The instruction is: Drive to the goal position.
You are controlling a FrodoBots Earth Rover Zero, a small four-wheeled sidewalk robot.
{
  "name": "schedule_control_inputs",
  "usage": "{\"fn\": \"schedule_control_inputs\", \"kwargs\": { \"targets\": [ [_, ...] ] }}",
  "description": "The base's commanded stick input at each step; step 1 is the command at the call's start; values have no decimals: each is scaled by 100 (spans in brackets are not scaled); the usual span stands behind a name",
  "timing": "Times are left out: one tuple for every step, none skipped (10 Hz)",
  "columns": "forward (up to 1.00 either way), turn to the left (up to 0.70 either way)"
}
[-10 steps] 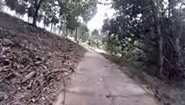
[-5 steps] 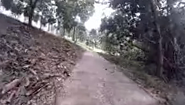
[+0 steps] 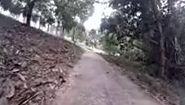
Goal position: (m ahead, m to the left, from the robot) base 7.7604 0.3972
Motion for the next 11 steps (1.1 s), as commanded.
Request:
{"fn": "schedule_control_inputs", "kwargs": {
  "targets": [
    [70, 0],
    [70, 0],
    [70, 0],
    [70, 0],
    [70, 0],
    [70, 0],
    [70, 0],
    [70, 0],
    [70, 0],
    [70, 0],
    [70, 0]
  ]
}}
